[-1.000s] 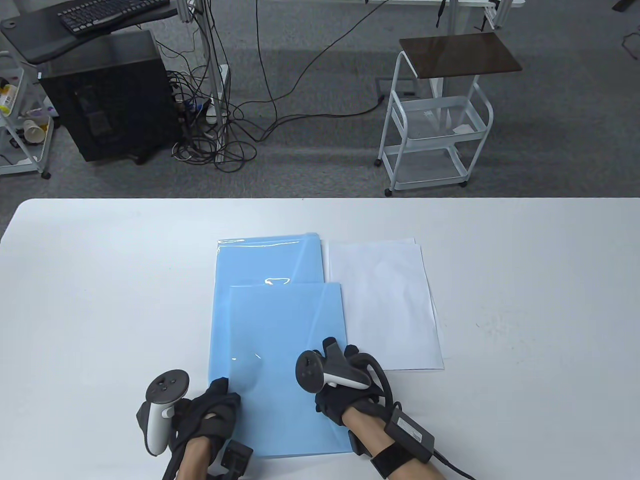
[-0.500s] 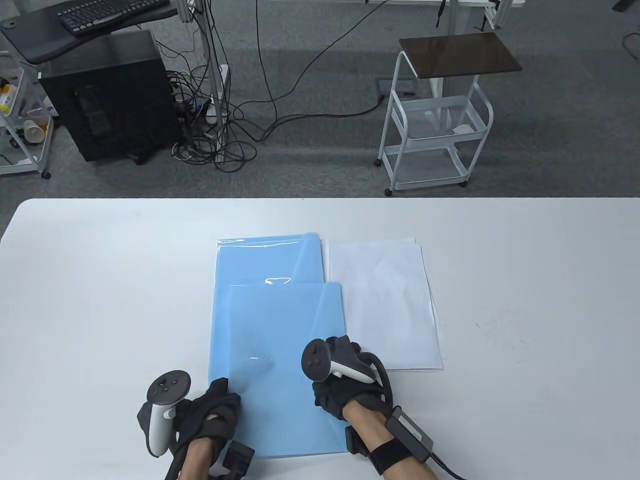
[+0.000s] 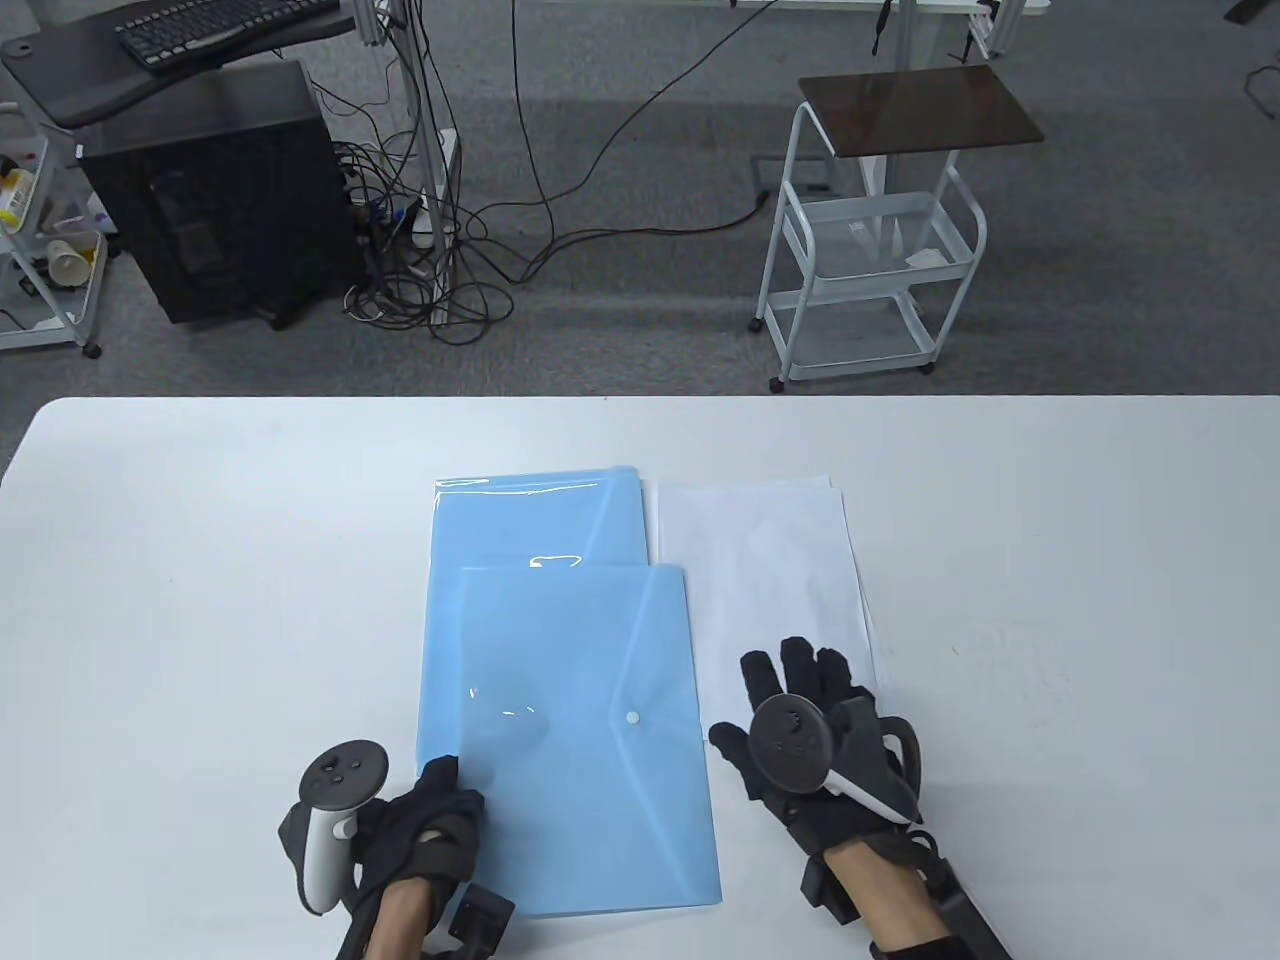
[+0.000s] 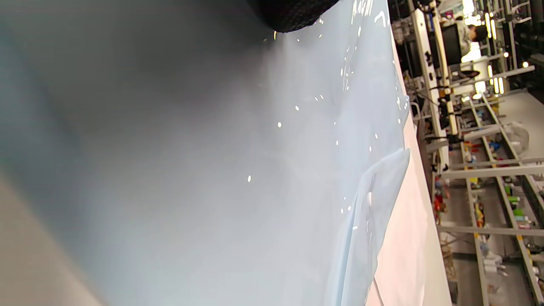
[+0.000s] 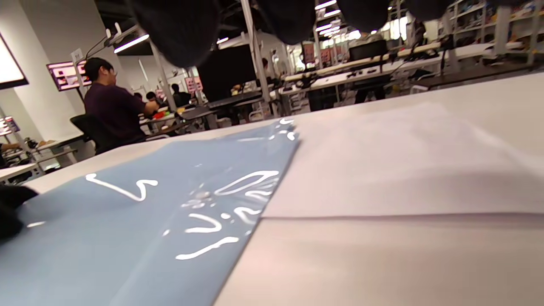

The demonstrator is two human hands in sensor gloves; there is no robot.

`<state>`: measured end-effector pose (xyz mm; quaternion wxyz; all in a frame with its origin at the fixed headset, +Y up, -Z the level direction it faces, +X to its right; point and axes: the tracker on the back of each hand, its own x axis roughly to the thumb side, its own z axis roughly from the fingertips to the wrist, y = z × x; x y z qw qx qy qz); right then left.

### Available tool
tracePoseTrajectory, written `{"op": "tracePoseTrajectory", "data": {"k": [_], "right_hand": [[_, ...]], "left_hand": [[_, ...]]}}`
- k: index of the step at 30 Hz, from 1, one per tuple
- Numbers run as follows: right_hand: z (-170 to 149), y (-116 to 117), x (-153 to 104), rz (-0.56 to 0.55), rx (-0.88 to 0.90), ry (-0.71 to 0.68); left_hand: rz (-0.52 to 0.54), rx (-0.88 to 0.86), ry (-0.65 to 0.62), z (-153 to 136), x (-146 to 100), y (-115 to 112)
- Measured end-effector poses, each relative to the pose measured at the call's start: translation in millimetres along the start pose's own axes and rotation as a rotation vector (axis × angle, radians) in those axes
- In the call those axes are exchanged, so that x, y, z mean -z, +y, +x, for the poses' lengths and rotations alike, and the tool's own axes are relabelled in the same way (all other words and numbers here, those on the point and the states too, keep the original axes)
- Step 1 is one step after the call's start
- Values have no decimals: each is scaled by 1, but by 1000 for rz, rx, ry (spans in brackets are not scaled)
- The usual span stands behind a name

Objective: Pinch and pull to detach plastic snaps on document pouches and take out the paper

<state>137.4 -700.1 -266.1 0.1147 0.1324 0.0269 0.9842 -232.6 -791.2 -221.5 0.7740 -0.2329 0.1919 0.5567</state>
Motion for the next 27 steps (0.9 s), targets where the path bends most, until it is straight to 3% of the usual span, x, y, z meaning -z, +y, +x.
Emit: {"op": "tracePoseTrajectory", "data": {"k": [8,20,27], "right_hand": [[-45,2,-11,-101,-23,79],[-76,12,-26,-154,29,159],[-84,8,-28,-164,104,176]], "left_hand": [[-12,-14,8,-1,0,0],[-40,-73,-3,-1,-2,2],[-65,-206,-119,12,-14,22]]}}
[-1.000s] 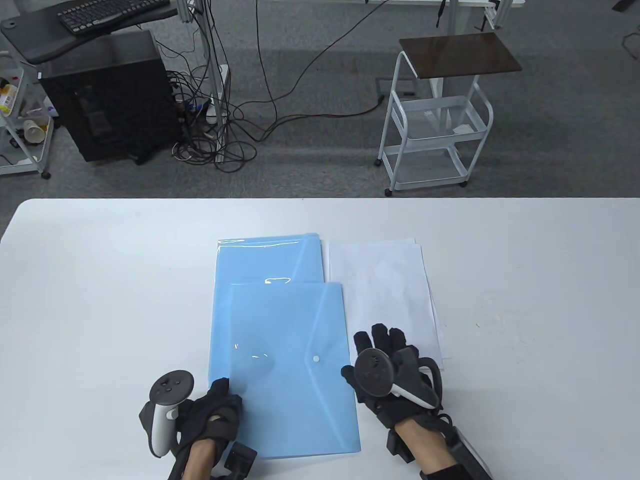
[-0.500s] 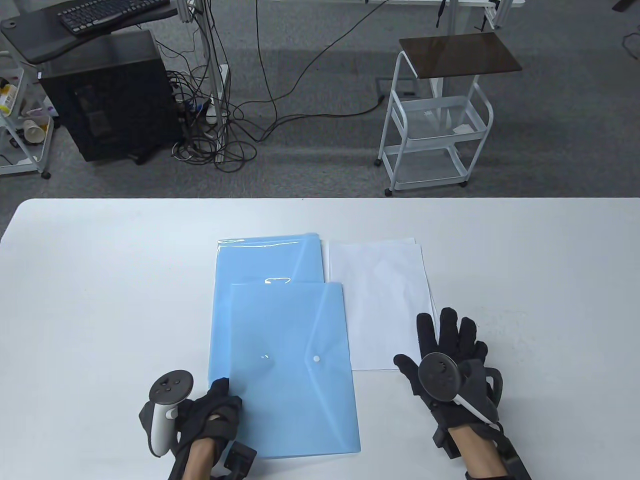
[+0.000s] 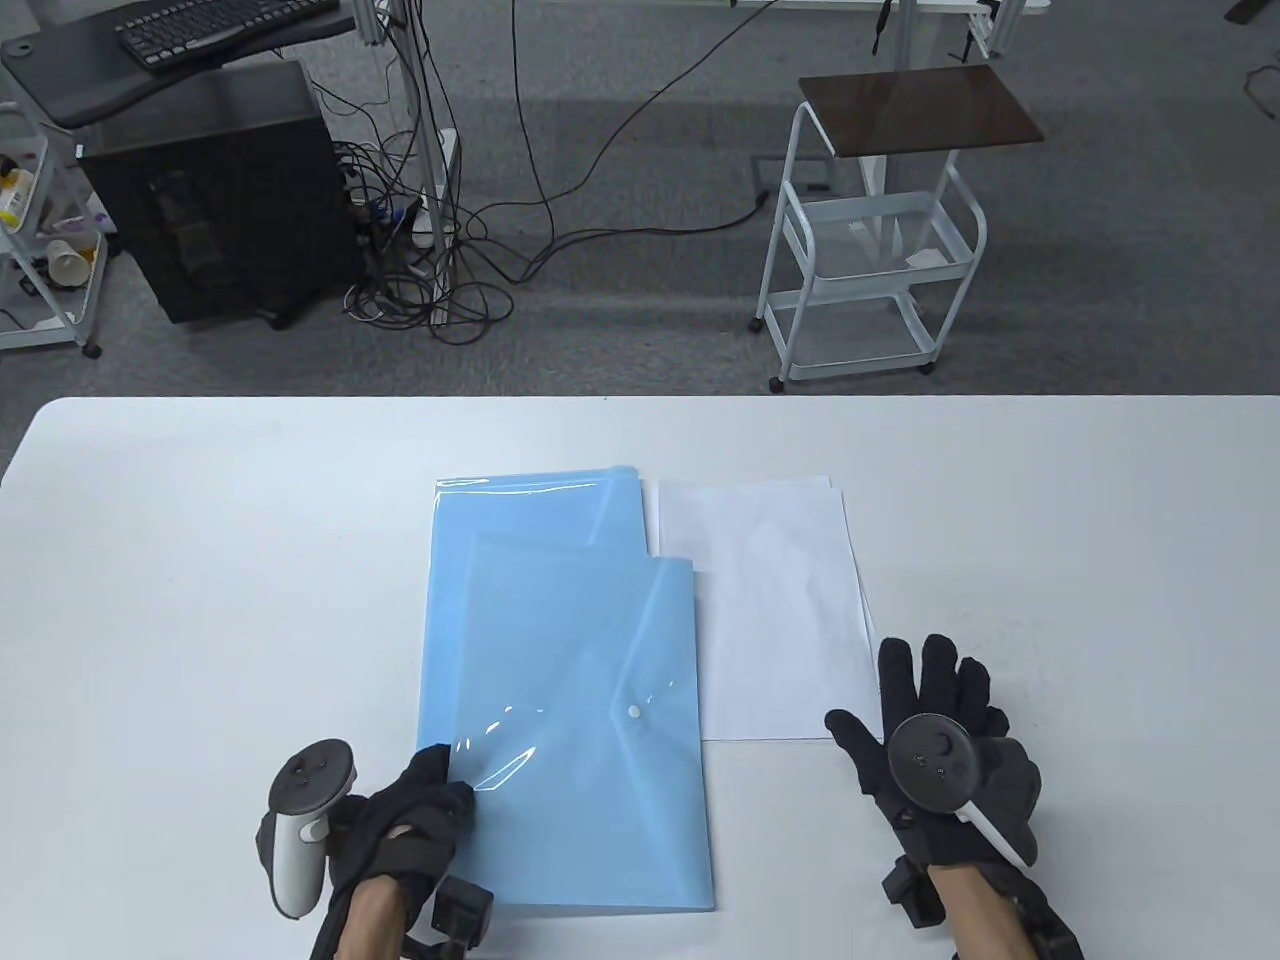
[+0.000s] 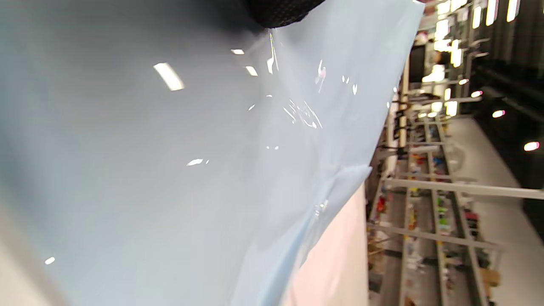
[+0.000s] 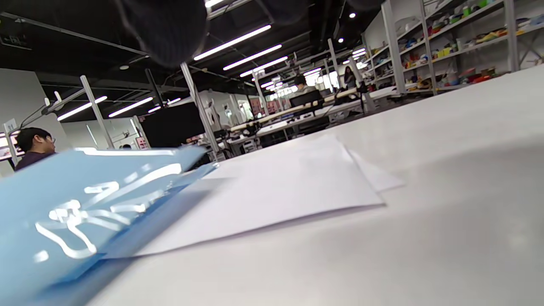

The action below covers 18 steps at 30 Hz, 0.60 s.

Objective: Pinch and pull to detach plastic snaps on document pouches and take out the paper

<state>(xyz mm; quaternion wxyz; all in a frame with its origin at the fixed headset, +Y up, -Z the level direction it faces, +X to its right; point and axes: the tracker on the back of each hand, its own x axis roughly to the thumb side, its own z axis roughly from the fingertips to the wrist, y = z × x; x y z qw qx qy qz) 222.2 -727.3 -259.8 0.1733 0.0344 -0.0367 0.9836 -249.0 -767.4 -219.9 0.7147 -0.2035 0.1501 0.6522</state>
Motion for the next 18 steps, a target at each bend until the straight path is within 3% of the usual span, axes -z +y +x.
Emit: {"op": "tracePoseTrajectory", "data": {"k": [3,10,18], "right_hand": [[0,0,0,6,16,0],[-1,0,-2,3,5,-8],[-7,1,0,27,18,4]], "left_hand": [[24,-27,-32,12,-2,14],[206,42,-56,49,8,52],[256,91,-8,56,47,57]]}}
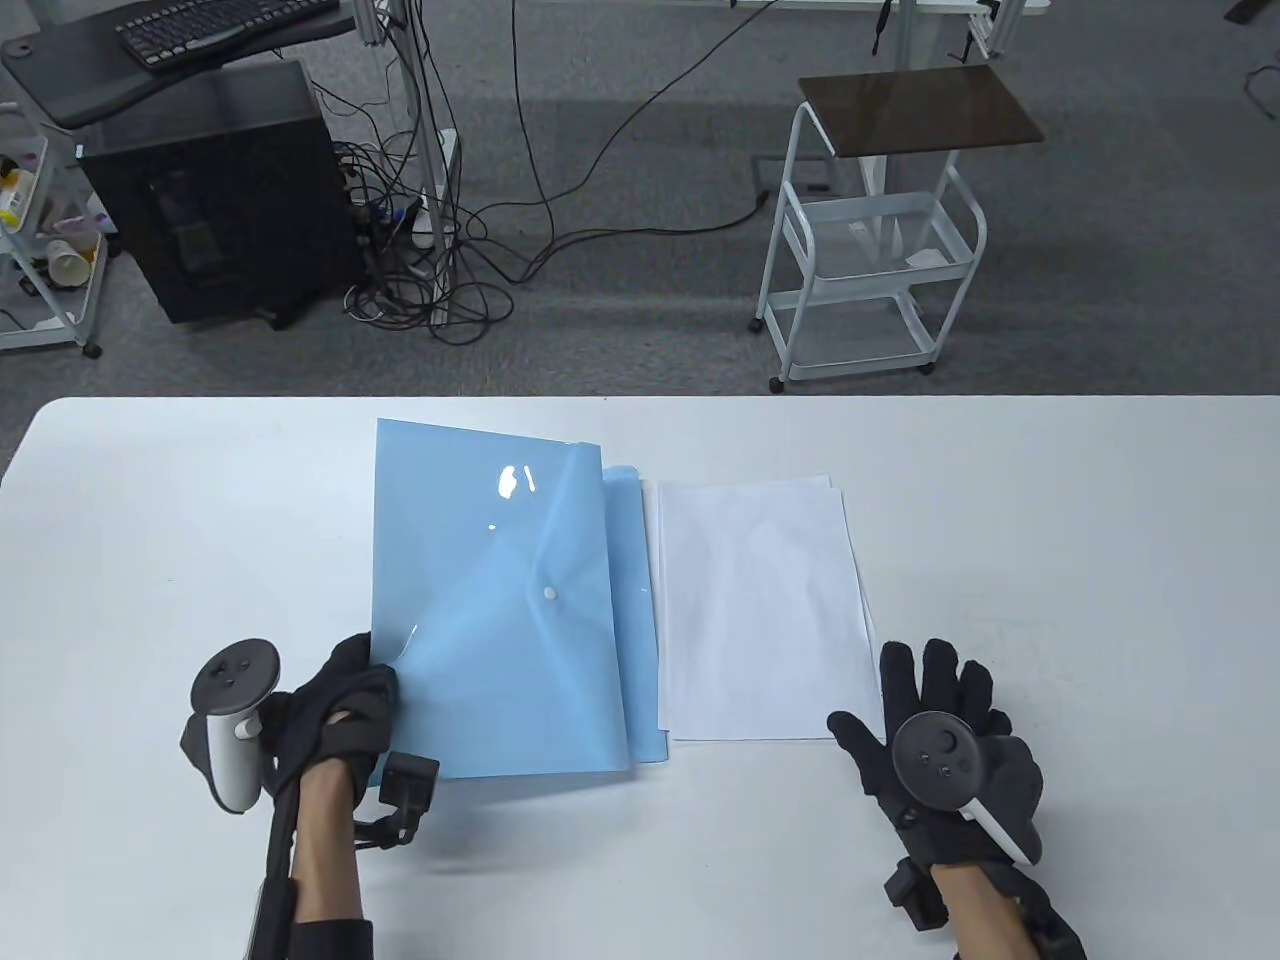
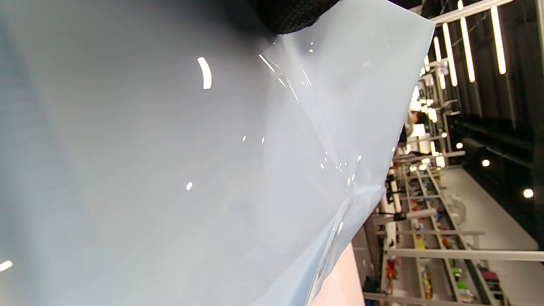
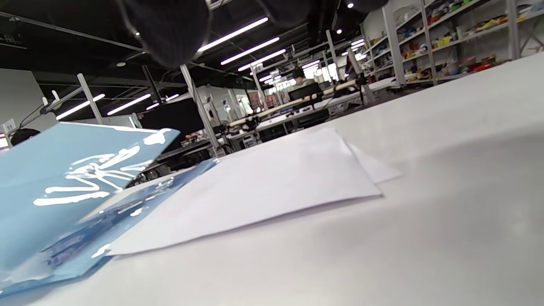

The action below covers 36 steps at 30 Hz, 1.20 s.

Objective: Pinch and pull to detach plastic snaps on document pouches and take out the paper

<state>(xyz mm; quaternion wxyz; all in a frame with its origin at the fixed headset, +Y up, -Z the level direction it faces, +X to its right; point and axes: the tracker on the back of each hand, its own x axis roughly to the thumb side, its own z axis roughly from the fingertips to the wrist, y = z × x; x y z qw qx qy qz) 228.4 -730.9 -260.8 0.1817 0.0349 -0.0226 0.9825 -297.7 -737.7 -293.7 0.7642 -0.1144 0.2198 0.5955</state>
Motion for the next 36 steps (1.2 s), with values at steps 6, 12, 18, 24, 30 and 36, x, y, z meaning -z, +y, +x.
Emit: {"op": "tracePoseTrajectory", "data": {"k": [6,12,18,24,30,36], "right_hand": [[-1,1,1,18,5,-1],[1,1,2,29,8,-3],[1,2,1,33,15,0],[1,0,0,20,22,0],[5,-2,-2,5,19,-8],[6,-3,-3,-13,10,-7]], "left_hand": [[-26,1,49,-12,24,-19],[32,110,84,-14,32,-30],[105,212,85,-13,28,-29],[218,331,43,-8,11,-17],[242,543,-96,16,-23,-18],[147,713,-275,42,-63,-43]]}}
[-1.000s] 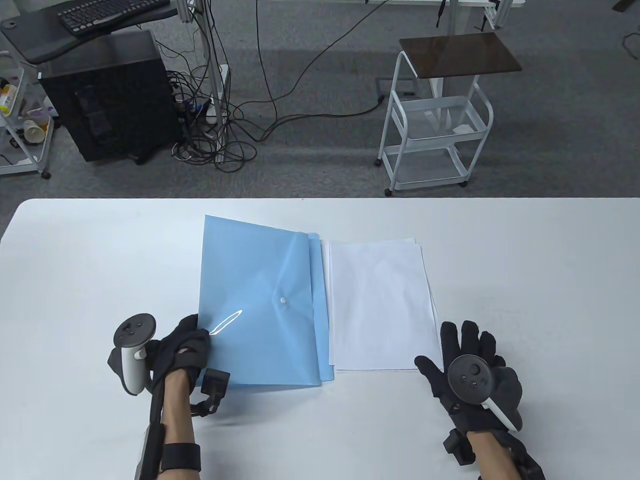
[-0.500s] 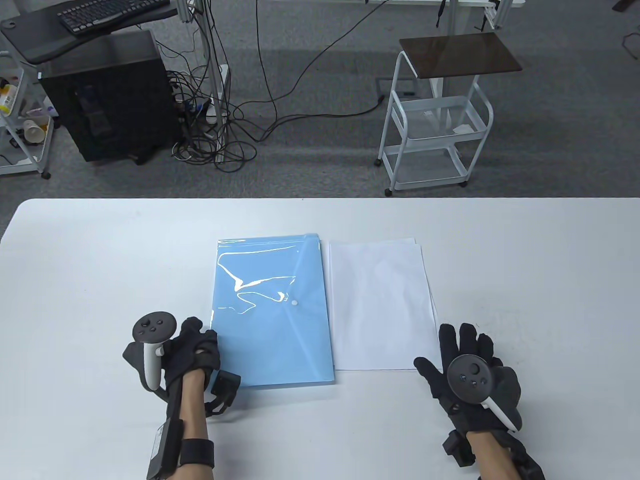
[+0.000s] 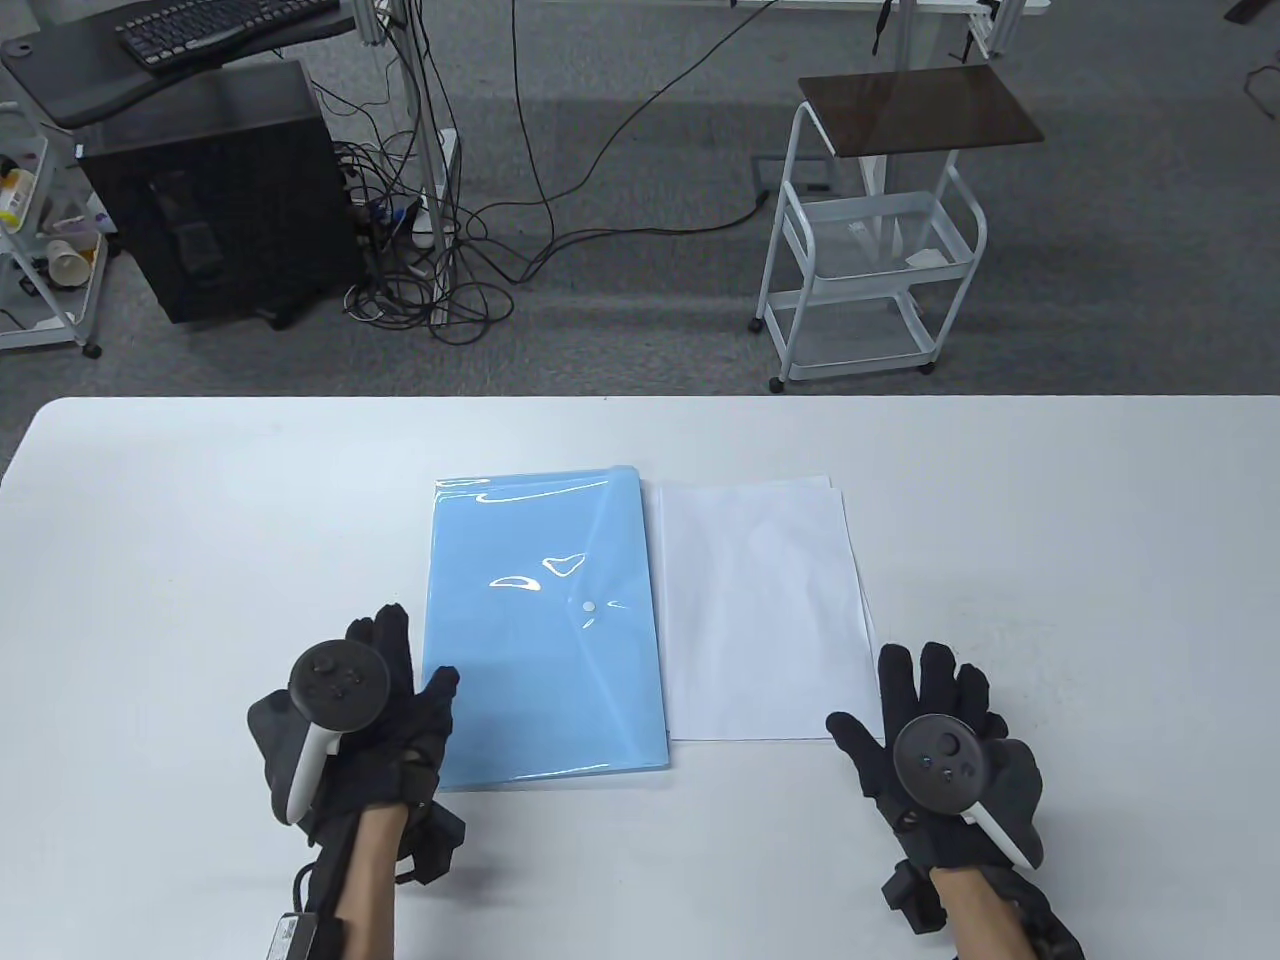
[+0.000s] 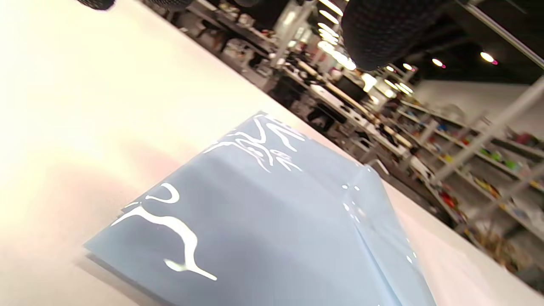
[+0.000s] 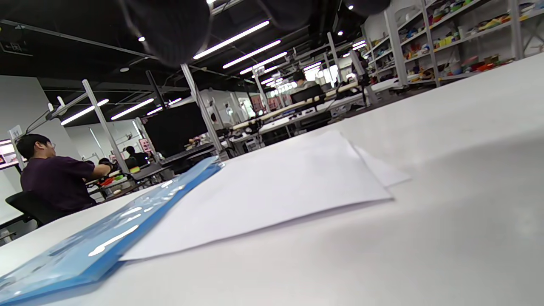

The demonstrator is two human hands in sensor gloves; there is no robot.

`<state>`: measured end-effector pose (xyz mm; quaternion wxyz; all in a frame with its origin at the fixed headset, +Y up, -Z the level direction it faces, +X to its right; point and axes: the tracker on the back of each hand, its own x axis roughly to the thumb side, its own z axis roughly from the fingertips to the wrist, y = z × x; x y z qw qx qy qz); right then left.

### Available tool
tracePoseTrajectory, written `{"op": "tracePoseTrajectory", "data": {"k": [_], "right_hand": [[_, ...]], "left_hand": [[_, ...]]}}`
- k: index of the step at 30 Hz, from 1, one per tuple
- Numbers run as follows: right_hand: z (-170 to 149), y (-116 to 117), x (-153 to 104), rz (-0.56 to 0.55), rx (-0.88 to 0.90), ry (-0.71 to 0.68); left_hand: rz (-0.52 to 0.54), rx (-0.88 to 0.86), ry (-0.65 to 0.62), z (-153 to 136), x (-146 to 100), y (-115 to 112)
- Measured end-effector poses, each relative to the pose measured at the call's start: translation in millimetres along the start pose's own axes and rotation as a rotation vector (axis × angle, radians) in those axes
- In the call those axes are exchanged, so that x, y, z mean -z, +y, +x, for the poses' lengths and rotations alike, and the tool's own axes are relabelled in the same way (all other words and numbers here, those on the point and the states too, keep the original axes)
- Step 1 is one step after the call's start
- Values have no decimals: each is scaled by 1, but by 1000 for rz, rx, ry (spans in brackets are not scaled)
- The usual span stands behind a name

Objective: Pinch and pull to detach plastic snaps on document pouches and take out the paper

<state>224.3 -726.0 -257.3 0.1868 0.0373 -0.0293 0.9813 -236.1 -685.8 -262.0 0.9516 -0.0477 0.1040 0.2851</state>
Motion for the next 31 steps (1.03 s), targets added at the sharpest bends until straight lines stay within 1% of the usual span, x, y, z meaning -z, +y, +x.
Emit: {"op": "tracePoseTrajectory", "data": {"k": [2,6,9,13,17,20,22,31], "right_hand": [[0,0,-1,-5,-1,1],[0,-1,-3,-19,3,2],[2,0,-3,-24,4,3],[5,5,-3,-15,-10,4],[7,9,-3,-11,-30,7],[7,12,-4,-6,-52,7],[7,12,-4,-5,-53,7],[7,15,-5,6,-73,19]], "left_hand": [[15,64,-48,11,-10,-1],[47,134,-112,23,-23,-5],[74,192,-139,25,-28,-10],[98,271,-154,18,-29,-26],[60,285,-129,11,-26,-38],[83,305,-105,5,-24,-44],[87,334,-85,2,-23,-46],[82,331,-56,-4,-25,-50]]}}
